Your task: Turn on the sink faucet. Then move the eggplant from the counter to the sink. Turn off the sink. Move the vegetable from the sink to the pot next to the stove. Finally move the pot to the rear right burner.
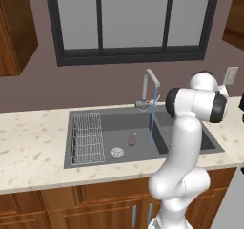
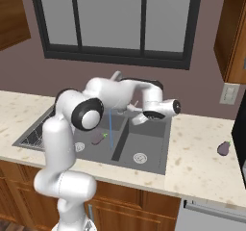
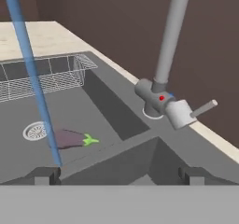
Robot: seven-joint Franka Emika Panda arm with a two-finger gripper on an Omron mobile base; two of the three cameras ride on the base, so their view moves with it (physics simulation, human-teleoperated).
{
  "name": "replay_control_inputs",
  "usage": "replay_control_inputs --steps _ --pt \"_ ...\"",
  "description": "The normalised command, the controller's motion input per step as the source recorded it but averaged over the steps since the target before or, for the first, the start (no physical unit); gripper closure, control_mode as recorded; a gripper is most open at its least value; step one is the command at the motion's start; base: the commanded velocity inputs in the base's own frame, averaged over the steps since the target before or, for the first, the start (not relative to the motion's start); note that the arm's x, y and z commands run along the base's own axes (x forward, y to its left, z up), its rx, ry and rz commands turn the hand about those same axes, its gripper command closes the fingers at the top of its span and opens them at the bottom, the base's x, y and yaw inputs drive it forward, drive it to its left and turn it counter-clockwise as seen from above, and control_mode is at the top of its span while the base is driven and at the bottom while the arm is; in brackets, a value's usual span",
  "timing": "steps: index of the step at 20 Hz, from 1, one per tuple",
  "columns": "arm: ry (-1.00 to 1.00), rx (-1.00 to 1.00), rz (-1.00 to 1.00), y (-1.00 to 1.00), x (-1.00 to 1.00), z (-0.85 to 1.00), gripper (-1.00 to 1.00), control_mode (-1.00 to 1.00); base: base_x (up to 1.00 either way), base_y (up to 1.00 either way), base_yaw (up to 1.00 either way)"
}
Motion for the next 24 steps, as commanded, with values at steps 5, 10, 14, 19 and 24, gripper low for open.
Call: replay_control_inputs --steps 5,10,14,19,24 --pt "-0.12 0.00 0.15 0.00 0.37 -0.02 -1.00 -1.00 0.00 0.00 0.00" --pt "-0.06 0.00 0.06 0.01 0.40 -0.02 -1.00 -1.00 0.00 0.00 0.00" --pt "-0.01 0.00 0.01 0.16 0.52 -0.07 -1.00 -1.00 0.00 0.00 0.00" --pt "0.00 0.00 0.00 0.10 0.49 -0.14 -1.00 -1.00 0.00 0.00 0.00" --pt "0.00 0.00 0.03 0.03 0.22 -0.06 -1.00 -1.00 0.00 0.00 0.00"
